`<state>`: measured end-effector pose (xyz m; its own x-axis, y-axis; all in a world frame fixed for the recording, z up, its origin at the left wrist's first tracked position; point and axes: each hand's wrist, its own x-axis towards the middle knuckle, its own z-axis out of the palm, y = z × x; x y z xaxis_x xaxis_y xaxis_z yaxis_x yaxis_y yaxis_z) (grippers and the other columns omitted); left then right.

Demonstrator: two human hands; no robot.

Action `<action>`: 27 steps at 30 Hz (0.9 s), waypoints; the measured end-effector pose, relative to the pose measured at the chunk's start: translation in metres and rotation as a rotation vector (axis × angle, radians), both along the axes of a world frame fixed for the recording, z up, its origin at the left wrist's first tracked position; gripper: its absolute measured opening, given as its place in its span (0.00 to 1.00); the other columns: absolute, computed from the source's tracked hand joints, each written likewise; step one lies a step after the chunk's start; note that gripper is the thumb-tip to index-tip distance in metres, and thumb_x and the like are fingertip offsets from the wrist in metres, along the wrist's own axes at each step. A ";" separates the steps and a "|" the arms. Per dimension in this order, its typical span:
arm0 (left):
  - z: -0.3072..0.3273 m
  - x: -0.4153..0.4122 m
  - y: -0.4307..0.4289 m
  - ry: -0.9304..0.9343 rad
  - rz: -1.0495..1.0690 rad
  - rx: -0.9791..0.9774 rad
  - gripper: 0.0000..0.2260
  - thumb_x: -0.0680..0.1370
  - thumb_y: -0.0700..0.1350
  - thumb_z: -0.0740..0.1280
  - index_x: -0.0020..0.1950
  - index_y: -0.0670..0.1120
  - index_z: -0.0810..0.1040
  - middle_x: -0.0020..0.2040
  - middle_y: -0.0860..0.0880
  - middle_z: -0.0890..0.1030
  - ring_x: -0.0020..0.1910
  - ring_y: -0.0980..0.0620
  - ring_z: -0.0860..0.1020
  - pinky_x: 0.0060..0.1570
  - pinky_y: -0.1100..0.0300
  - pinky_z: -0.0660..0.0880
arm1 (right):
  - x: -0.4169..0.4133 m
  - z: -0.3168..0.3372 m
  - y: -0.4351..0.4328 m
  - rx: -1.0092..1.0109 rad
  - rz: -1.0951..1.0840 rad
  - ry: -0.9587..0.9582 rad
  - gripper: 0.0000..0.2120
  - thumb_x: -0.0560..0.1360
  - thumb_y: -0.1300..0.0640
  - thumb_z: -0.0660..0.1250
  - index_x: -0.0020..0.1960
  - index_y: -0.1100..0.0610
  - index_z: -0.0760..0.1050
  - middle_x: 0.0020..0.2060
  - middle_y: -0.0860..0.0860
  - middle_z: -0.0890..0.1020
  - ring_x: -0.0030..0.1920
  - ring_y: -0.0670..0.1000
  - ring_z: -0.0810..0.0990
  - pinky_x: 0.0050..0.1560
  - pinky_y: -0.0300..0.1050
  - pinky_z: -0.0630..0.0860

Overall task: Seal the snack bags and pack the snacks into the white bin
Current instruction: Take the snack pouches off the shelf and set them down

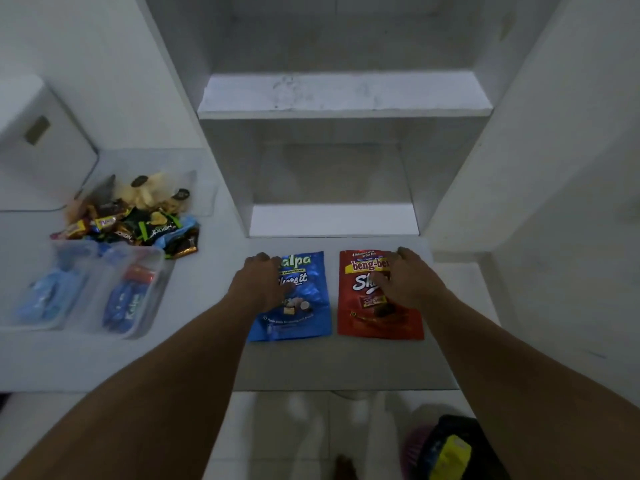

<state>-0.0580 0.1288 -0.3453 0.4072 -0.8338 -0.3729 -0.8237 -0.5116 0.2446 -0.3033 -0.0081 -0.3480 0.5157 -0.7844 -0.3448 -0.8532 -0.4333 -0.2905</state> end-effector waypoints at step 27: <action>-0.019 0.020 -0.024 -0.011 0.055 -0.072 0.27 0.64 0.50 0.80 0.61 0.46 0.80 0.57 0.42 0.78 0.55 0.42 0.76 0.56 0.52 0.71 | 0.019 -0.013 -0.027 0.082 -0.131 0.075 0.43 0.63 0.42 0.80 0.70 0.55 0.65 0.63 0.60 0.68 0.64 0.62 0.70 0.64 0.59 0.71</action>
